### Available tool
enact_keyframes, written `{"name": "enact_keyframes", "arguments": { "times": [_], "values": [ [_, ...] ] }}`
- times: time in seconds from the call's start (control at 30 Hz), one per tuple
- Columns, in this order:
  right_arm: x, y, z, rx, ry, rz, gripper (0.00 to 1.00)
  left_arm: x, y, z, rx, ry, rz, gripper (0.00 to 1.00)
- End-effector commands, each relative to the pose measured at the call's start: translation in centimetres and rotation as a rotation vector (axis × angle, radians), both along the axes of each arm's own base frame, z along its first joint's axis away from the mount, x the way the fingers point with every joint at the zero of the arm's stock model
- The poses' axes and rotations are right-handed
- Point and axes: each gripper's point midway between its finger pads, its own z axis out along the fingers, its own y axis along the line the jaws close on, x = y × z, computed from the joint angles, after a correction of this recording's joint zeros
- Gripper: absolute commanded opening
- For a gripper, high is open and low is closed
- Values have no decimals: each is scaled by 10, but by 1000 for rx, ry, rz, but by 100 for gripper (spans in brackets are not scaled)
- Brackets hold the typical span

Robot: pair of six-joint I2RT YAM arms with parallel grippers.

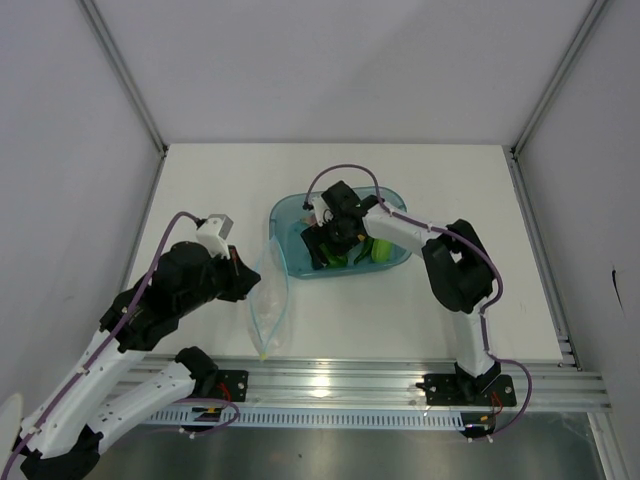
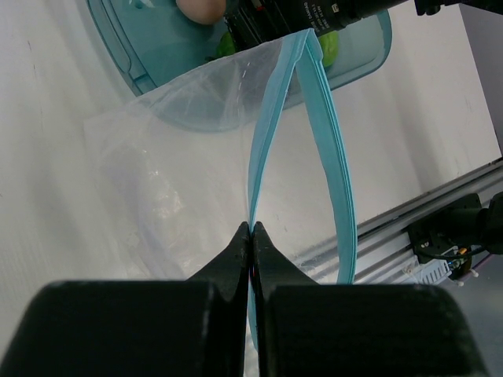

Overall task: Place the food in the zip-top bag and seal the zipper
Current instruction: Pick up the fake vegetable from the bin, then place the fake vegetable in the zipper food storage bag.

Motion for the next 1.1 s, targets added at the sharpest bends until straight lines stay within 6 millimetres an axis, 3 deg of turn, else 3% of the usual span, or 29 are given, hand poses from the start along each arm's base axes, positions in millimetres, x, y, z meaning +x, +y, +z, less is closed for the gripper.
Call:
{"name": "enact_keyframes", "arguments": {
  "times": [0.0,0.17,0.3,0.37,0.47,0.63,0.67,0.73,0.77,0.87,0.9,0.97,1.0,1.07],
  "values": [
    [5,12,1,26,-23,4,85,4,-2,4,-7,-23,-7,1],
    [11,15,5,41,-55,-27,70,4,-3,3,-11,-16,-10,1],
    [20,18,30,95,-105,-62,37,5,-5,6,-23,-15,-15,1],
    [21,19,41,122,-113,-73,33,5,-7,7,-31,-13,-20,1],
    [27,17,62,155,-144,-110,7,4,-13,7,-46,0,-45,1],
    [27,3,107,211,-224,-193,1,5,-20,9,-64,17,-62,1],
    [24,1,132,254,-254,-221,0,6,-21,9,-64,18,-63,1],
    [22,-7,154,288,-291,-269,0,7,-23,11,-71,15,-63,1],
    [14,-12,178,336,-322,-285,0,8,-23,11,-73,17,-63,0],
    [-11,-13,205,429,-321,-302,0,8,-26,12,-84,19,-70,0],
    [-26,-15,231,487,-350,-298,0,8,-27,13,-86,21,-74,1],
    [-47,-14,248,520,-401,-282,1,8,-29,14,-92,22,-84,0],
    [-76,-7,260,557,-418,-227,1,8,-29,13,-91,24,-84,0],
    [-100,0,266,592,-424,-186,2,8,-29,13,-94,23,-86,1]
  ]
}}
